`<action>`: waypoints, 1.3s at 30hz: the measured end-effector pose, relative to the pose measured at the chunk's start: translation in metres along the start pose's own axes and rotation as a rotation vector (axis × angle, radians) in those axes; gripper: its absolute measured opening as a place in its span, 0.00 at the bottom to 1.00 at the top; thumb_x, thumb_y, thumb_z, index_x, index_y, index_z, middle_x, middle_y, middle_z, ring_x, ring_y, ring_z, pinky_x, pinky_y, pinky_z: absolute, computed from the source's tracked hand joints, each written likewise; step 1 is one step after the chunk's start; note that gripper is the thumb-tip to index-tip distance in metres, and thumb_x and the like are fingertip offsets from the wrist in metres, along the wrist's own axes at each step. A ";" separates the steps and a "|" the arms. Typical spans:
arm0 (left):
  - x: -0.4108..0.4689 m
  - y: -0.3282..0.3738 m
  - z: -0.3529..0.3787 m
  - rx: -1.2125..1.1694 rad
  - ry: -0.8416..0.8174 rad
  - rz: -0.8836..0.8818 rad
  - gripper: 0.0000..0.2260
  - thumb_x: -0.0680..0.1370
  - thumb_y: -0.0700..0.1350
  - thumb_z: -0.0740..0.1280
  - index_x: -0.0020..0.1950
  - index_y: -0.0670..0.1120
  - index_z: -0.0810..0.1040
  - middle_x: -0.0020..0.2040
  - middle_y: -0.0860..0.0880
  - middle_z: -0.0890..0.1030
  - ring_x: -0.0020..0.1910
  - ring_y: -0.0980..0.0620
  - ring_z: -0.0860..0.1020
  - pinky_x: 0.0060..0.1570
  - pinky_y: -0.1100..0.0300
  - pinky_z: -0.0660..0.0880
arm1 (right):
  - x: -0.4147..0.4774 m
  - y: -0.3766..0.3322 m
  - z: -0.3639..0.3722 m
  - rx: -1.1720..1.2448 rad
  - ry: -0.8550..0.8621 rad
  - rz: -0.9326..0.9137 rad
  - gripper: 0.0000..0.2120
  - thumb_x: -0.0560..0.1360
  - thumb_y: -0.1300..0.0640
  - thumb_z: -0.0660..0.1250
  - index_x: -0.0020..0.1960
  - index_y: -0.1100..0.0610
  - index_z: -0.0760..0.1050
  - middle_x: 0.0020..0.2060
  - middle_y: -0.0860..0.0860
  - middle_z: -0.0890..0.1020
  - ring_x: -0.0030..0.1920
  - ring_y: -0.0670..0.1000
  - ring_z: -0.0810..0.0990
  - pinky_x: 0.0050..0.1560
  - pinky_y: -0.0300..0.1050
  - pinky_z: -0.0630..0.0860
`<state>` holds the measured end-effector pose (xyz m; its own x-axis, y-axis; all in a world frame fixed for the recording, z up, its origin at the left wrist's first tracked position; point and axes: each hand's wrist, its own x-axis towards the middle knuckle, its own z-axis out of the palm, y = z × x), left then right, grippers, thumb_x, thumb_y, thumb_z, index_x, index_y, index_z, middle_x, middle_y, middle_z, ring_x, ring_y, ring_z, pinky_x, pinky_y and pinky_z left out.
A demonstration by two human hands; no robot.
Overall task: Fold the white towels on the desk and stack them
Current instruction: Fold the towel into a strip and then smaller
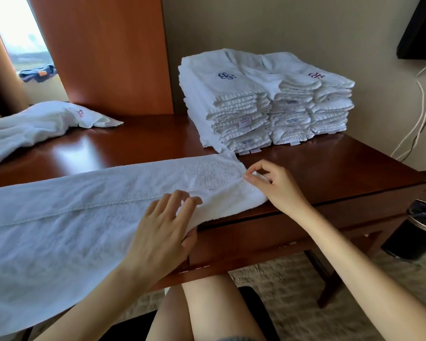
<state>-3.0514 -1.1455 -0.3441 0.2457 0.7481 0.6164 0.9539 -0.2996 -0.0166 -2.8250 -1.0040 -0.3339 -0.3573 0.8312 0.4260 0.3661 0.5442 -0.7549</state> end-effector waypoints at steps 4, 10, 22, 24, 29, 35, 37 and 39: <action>0.006 -0.007 -0.013 -0.038 -0.024 -0.076 0.18 0.71 0.42 0.60 0.59 0.47 0.79 0.45 0.52 0.81 0.31 0.50 0.78 0.27 0.62 0.69 | 0.006 -0.001 0.008 0.050 -0.021 0.056 0.07 0.77 0.50 0.68 0.48 0.54 0.78 0.23 0.46 0.70 0.23 0.44 0.61 0.26 0.35 0.56; 0.015 -0.025 -0.010 -0.337 -0.137 -0.382 0.18 0.76 0.40 0.63 0.64 0.55 0.73 0.53 0.54 0.81 0.47 0.53 0.79 0.42 0.58 0.73 | 0.007 -0.005 -0.009 0.186 -0.410 0.131 0.19 0.69 0.42 0.71 0.60 0.38 0.76 0.60 0.33 0.77 0.61 0.32 0.72 0.58 0.33 0.68; 0.003 -0.017 0.002 -0.403 -0.063 -0.374 0.10 0.78 0.55 0.66 0.58 0.61 0.76 0.45 0.64 0.76 0.46 0.63 0.74 0.40 0.67 0.67 | 0.014 -0.009 -0.010 0.061 -0.448 0.134 0.16 0.77 0.61 0.67 0.60 0.43 0.77 0.58 0.34 0.76 0.56 0.26 0.71 0.55 0.27 0.66; 0.005 -0.015 0.003 -0.404 -0.104 -0.401 0.16 0.74 0.54 0.70 0.60 0.64 0.73 0.46 0.65 0.76 0.47 0.64 0.74 0.40 0.70 0.66 | 0.014 -0.009 -0.003 -0.006 -0.350 0.090 0.15 0.74 0.59 0.71 0.56 0.43 0.78 0.54 0.37 0.78 0.58 0.33 0.73 0.57 0.30 0.67; 0.006 -0.018 0.002 -0.430 -0.138 -0.405 0.18 0.72 0.55 0.71 0.60 0.65 0.73 0.44 0.63 0.75 0.48 0.66 0.72 0.39 0.70 0.65 | 0.014 -0.011 -0.001 0.064 -0.112 0.040 0.03 0.72 0.53 0.73 0.43 0.48 0.80 0.48 0.45 0.75 0.50 0.40 0.75 0.53 0.30 0.70; 0.002 -0.021 -0.005 -0.441 -0.165 -0.430 0.12 0.71 0.48 0.75 0.45 0.63 0.75 0.42 0.65 0.79 0.44 0.65 0.75 0.38 0.70 0.67 | 0.003 -0.014 -0.007 0.366 -0.083 0.050 0.14 0.78 0.52 0.64 0.48 0.65 0.73 0.40 0.56 0.73 0.42 0.52 0.71 0.44 0.42 0.67; -0.003 -0.026 -0.013 -0.464 -0.179 -0.416 0.13 0.71 0.45 0.75 0.43 0.63 0.76 0.43 0.68 0.79 0.43 0.65 0.78 0.38 0.71 0.69 | -0.002 -0.011 -0.002 0.356 0.004 0.050 0.14 0.80 0.54 0.63 0.48 0.67 0.71 0.38 0.57 0.71 0.39 0.53 0.68 0.41 0.44 0.64; -0.008 -0.031 -0.024 -0.480 -0.173 -0.393 0.13 0.70 0.45 0.76 0.41 0.62 0.77 0.43 0.66 0.80 0.42 0.65 0.79 0.40 0.70 0.73 | -0.005 -0.009 0.004 0.333 0.050 0.054 0.11 0.80 0.55 0.63 0.47 0.65 0.72 0.36 0.57 0.71 0.37 0.53 0.66 0.38 0.45 0.62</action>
<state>-3.0874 -1.1564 -0.3301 -0.0439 0.9287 0.3682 0.8053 -0.1852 0.5632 -2.8300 -1.0138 -0.3317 -0.2991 0.8670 0.3986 0.0795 0.4389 -0.8950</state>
